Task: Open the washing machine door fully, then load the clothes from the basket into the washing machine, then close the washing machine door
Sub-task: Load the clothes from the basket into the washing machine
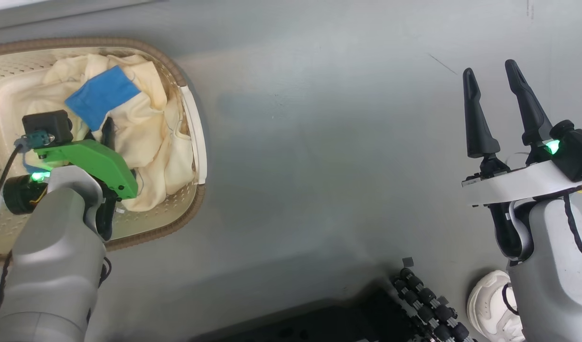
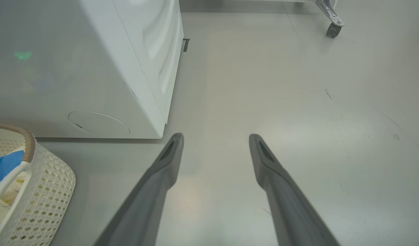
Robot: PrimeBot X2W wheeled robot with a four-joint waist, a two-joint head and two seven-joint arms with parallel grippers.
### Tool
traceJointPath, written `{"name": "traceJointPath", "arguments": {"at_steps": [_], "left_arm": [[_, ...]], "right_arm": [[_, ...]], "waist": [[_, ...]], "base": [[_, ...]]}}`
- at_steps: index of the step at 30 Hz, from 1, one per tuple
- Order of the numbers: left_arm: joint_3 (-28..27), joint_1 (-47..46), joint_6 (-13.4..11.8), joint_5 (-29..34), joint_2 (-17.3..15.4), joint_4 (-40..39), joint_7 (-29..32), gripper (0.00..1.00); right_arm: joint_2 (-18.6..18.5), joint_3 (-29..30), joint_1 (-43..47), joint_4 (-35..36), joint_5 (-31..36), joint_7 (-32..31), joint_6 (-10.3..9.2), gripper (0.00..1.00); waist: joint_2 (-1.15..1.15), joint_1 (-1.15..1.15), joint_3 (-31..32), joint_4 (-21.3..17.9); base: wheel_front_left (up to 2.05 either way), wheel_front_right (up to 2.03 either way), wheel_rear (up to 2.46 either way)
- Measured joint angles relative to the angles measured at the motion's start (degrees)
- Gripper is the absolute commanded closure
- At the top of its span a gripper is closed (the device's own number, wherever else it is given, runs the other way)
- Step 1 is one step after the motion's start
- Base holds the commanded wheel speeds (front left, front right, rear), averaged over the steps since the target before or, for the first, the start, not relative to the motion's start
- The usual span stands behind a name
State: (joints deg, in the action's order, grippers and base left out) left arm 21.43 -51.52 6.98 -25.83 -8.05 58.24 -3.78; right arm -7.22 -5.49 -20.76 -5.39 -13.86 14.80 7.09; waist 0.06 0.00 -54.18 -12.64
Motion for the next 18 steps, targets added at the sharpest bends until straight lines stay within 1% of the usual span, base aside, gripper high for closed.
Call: {"name": "traceJointPath", "arguments": {"at_steps": [4, 10, 15, 18], "left_arm": [[-0.2, 0.5, 0.0, -0.6, 0.8, 0.0, -4.0, 1.00], [0.7, 4.3, 0.0, -1.5, 2.5, -0.6, -10.0, 1.00], [1.1, 7.2, 0.0, -3.0, 3.8, -2.3, -10.6, 1.00], [1.1, 8.6, 0.0, -3.5, 4.1, -3.2, -10.9, 1.00]], "right_arm": [[0.3, 0.2, -0.3, -0.8, -0.1, 0.0, 0.00, 0.00], [0.7, 1.3, -0.6, -1.9, -0.1, 0.0, 0.00, 0.00], [0.6, 2.8, -0.3, -2.7, -0.2, 0.0, 0.00, 0.00], [0.5, 3.1, 0.5, -3.1, -0.2, 0.0, 0.00, 0.00]], "waist": [[0.00, 0.00, 1.5, 0.4], [0.00, 0.00, 5.0, 1.2], [0.00, 0.00, 9.3, 2.4], [0.00, 0.00, 11.6, 3.2]], "base": [[0.00, 0.00, 0.00], [0.00, 0.00, 0.00], [0.00, 0.00, 0.00], [0.00, 0.00, 0.00]]}}
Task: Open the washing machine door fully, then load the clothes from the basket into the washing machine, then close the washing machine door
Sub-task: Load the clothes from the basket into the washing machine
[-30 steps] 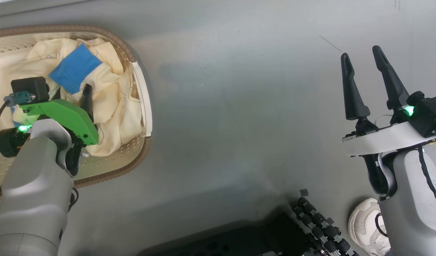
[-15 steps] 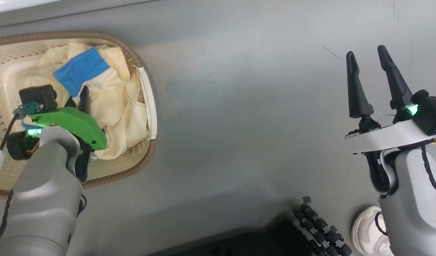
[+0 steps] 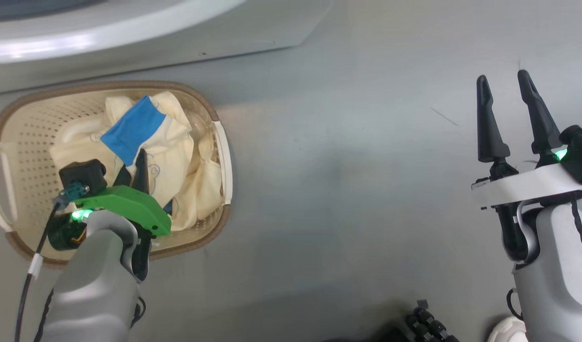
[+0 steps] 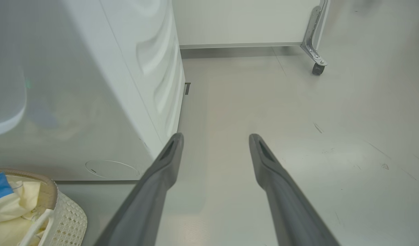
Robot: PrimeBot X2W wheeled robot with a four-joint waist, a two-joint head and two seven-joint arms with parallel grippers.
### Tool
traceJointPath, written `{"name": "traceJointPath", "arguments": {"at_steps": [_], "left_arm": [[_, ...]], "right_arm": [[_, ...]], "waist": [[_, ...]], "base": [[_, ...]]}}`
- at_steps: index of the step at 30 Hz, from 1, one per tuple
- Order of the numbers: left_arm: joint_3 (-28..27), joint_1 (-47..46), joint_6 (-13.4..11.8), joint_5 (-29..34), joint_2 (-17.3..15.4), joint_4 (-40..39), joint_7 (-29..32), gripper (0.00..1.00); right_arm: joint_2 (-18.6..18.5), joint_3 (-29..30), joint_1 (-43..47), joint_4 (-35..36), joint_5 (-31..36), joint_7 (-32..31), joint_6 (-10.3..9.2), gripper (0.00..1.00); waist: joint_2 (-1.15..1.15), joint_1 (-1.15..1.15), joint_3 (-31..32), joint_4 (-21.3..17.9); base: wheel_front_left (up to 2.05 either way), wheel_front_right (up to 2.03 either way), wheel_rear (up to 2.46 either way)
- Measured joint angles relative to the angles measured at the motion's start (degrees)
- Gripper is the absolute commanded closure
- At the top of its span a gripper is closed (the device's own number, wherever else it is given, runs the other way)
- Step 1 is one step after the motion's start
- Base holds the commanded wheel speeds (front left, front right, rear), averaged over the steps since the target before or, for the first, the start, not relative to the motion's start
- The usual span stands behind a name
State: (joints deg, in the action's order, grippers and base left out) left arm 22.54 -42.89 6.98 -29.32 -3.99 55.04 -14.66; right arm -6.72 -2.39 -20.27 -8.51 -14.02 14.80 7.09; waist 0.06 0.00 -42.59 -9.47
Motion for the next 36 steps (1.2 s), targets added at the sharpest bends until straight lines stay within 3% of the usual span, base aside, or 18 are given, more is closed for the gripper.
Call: {"name": "traceJointPath", "arguments": {"at_steps": [17, 36], "left_arm": [[-6.6, 11.6, 0.0, 0.6, -0.1, -13.4, 0.0, 1.00], [-11.0, 27.9, 0.0, 4.9, 0.5, -23.9, 0.0, 1.00]], "right_arm": [[0.2, -0.4, 7.4, -2.8, 0.0, 0.0, 0.00, 0.00], [0.3, -1.2, 17.5, -5.1, -0.2, 0.0, 0.00, 0.00]], "waist": [[0.00, 0.00, 13.9, 4.0], [0.00, -0.01, 29.8, 5.7]], "base": [[0.00, 0.00, 0.00], [0.00, 0.00, 0.00]]}}
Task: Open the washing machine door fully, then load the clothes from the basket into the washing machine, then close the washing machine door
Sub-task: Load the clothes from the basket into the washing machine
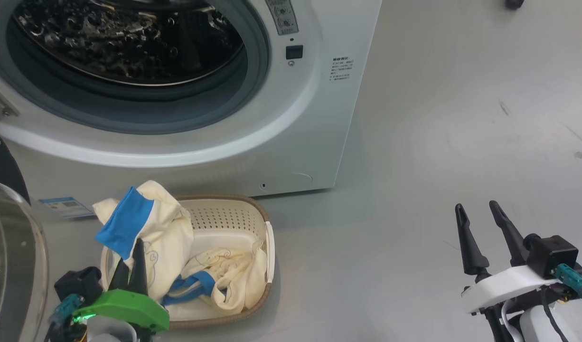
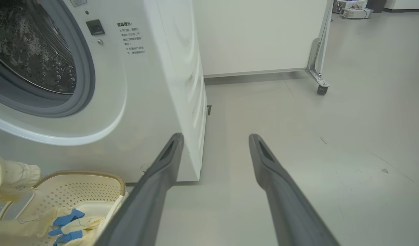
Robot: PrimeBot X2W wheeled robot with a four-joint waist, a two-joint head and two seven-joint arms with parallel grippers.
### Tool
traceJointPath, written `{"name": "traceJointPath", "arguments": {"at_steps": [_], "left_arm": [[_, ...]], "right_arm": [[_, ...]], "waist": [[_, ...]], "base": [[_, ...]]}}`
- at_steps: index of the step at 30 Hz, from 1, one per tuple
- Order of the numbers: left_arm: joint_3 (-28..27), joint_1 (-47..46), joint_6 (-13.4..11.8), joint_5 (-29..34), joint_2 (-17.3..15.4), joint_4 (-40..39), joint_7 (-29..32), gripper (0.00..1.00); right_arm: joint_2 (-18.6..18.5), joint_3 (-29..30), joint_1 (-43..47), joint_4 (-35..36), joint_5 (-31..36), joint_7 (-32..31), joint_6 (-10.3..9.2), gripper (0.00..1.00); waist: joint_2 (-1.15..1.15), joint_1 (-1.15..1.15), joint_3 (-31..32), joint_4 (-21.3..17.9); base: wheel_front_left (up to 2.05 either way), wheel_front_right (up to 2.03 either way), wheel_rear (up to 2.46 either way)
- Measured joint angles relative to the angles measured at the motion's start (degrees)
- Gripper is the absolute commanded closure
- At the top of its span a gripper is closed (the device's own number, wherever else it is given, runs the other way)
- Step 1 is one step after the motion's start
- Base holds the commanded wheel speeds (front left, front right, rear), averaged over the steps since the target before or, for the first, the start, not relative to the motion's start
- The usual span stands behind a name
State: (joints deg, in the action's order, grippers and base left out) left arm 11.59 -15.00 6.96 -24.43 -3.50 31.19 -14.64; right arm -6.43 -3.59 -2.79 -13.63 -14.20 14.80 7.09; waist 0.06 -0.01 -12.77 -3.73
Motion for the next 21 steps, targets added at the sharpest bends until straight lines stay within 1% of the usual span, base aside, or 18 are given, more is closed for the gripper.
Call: {"name": "traceJointPath", "arguments": {"at_steps": [12, 21], "left_arm": [[-1.2, 7.7, -0.6, 2.6, 0.4, -6.1, 0.0, 1.00], [-1.9, 12.3, -0.9, 3.8, 0.6, -9.8, 0.0, 1.00]], "right_arm": [[-0.2, -0.2, 5.2, 0.0, 0.0, 0.0, 0.00, 0.00], [-0.4, -0.7, 6.8, 0.3, -0.5, 0.0, 0.00, 0.00]], "waist": [[0.00, 0.00, 7.9, 1.0], [0.00, 0.00, 11.7, 1.7]], "base": [[0.00, 0.00, 0.00], [0.00, 0.00, 0.00]]}}
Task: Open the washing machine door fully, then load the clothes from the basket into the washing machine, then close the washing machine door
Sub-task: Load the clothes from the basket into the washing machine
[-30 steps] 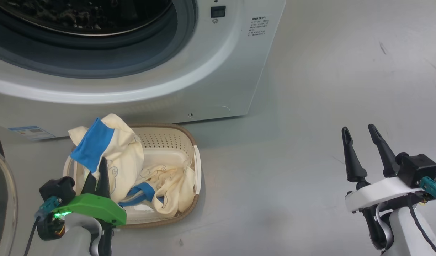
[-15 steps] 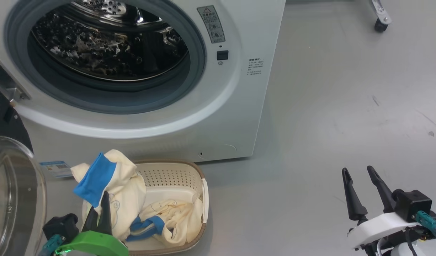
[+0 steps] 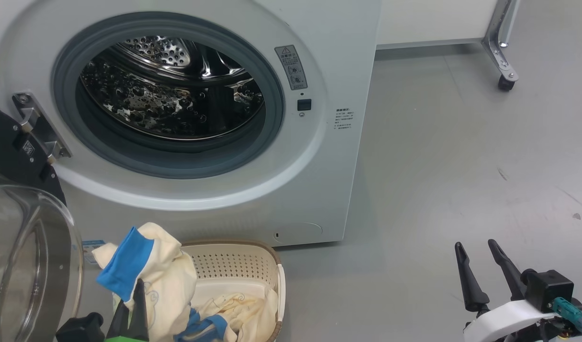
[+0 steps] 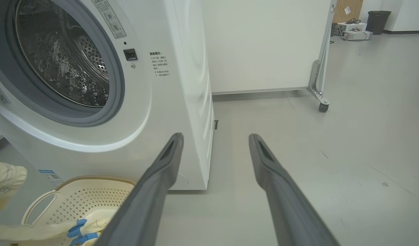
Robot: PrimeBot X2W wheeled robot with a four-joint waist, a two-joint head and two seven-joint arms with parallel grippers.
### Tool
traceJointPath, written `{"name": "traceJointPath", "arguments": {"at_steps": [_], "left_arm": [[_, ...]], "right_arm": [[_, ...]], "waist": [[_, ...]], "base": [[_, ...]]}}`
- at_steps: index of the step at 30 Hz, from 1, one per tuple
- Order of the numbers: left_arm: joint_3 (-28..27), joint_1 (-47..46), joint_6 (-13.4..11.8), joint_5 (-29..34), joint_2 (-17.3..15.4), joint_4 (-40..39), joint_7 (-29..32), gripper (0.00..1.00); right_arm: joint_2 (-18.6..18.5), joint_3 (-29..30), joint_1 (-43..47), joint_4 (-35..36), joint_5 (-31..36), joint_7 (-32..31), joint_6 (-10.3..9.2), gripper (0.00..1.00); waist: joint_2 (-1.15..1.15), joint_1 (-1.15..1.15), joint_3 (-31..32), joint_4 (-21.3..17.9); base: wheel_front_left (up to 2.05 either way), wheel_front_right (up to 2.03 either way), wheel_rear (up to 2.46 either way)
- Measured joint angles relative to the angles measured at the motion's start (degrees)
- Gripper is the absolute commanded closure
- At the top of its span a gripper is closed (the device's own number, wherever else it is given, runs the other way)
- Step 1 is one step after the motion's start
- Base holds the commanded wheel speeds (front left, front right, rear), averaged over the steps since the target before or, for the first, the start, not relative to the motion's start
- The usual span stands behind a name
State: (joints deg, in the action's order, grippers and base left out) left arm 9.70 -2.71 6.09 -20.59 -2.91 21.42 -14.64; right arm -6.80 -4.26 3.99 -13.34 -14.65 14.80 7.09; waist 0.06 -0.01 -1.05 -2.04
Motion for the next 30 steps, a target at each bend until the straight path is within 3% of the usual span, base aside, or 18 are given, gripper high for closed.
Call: {"name": "traceJointPath", "arguments": {"at_steps": [18, 30], "left_arm": [[-0.7, 3.8, -0.7, 1.0, 0.3, -5.5, 0.0, 1.00], [-0.3, 0.2, -0.7, 2.2, 0.4, -6.9, 0.0, 1.00]], "right_arm": [[-0.1, -1.5, 0.5, 1.2, -0.1, 0.0, 0.00, 0.00], [0.0, -2.8, 0.1, 1.9, -0.1, 0.0, 0.00, 0.00]], "waist": [[0.00, 0.00, 0.5, -0.1], [0.00, 0.00, -2.5, -2.1]], "base": [[0.00, 0.00, 0.00], [0.00, 0.00, 0.00]]}}
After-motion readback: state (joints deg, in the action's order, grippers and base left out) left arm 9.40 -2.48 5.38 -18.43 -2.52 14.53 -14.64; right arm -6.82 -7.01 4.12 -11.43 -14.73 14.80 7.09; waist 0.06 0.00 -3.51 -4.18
